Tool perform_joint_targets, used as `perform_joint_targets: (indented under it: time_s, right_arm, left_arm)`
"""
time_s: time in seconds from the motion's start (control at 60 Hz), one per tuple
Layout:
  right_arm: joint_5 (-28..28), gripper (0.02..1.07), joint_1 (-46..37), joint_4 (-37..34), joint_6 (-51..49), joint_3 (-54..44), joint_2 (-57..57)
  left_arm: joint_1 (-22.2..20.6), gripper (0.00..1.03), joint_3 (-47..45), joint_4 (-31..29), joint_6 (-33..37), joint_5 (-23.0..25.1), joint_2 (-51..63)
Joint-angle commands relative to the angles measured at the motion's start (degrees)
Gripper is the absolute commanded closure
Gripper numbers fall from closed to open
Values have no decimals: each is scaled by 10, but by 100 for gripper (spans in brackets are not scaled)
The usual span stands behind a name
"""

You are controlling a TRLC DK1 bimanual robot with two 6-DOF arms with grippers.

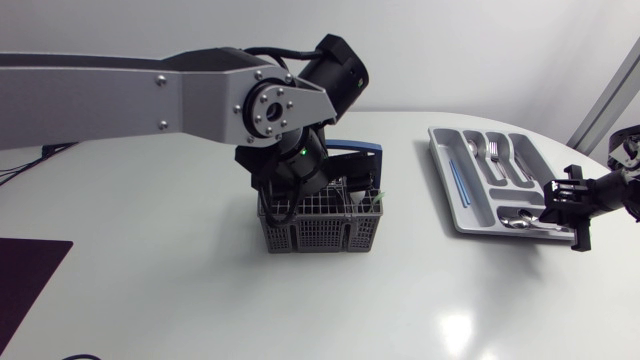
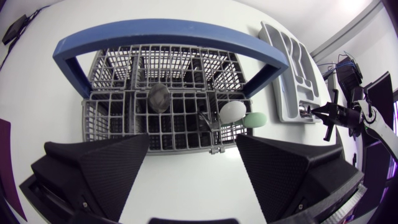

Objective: Unload the cutlery basket into the drawer organizer.

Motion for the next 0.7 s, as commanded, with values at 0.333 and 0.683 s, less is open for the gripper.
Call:
perform_joint_targets:
  time_s: [0.333, 0.683]
  right_arm:
    - [43, 39, 0, 33, -22, -20, -6]
    - [27, 6, 25, -48, 42, -35, -76]
  left_arm:
    - [-6, 6, 18, -25, -155, -2, 16]
    - [3, 8, 32, -27, -234, 0, 16]
